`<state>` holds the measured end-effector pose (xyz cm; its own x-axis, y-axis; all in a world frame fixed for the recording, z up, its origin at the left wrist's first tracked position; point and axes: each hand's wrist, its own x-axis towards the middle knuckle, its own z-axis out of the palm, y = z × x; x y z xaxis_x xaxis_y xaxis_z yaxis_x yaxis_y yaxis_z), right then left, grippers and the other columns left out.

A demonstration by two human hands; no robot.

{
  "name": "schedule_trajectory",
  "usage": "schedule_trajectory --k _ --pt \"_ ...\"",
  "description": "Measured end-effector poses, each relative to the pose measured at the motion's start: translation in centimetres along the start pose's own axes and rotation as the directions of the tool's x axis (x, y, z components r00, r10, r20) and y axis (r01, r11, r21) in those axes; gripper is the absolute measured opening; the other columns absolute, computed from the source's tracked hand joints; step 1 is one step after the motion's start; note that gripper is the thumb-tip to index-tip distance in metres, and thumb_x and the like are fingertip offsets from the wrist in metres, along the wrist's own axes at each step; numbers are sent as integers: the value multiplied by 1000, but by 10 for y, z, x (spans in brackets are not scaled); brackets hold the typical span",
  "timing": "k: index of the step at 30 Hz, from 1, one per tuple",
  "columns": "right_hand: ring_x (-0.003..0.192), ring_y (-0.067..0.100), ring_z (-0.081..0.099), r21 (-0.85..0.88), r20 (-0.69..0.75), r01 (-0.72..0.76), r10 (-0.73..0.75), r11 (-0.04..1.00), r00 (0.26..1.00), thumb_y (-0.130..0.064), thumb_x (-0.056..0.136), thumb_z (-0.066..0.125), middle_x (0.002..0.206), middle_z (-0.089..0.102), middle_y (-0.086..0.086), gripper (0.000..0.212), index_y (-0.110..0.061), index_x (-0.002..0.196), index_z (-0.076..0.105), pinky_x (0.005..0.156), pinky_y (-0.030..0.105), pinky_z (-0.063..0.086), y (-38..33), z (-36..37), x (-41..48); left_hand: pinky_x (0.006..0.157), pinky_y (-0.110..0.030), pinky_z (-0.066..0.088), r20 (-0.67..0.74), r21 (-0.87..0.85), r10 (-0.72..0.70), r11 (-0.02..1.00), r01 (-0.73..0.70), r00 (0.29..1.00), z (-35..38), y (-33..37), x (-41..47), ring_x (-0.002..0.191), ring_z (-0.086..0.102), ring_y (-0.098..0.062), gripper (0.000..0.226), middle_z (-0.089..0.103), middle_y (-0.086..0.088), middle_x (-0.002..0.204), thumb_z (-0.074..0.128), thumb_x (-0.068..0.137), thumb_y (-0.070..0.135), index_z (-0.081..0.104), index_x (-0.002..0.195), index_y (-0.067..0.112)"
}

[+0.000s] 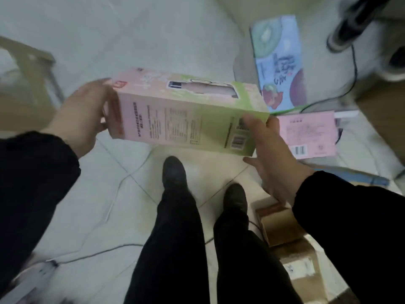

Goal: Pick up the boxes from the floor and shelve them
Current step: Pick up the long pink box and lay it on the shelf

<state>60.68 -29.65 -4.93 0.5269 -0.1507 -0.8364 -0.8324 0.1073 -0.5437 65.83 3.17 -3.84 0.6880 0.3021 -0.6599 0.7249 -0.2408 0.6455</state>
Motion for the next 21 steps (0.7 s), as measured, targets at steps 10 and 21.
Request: schedule_trajectory --k 10,21 --pt "104 17 73 -157 480 612 -482 775 733 -54 68 78 115 69 -5 62 -29 115 46 89 58 58 -244 54 -322 82 -49 51 -381 -255 299 876 -410 875 -221 141 -363 87 67 -7 41 71 16 96 43 90 14 67 102 45" --pt "126 23 58 -46 849 921 -471 386 240 -82 54 78 140 56 -1 81 -87 117 27 104 54 49 -194 151 -613 92 -52 56 -752 -340 214 684 -645 623 -350 38 -697 115 68 -20 93 72 5 121 77 74 40 28 153 42"
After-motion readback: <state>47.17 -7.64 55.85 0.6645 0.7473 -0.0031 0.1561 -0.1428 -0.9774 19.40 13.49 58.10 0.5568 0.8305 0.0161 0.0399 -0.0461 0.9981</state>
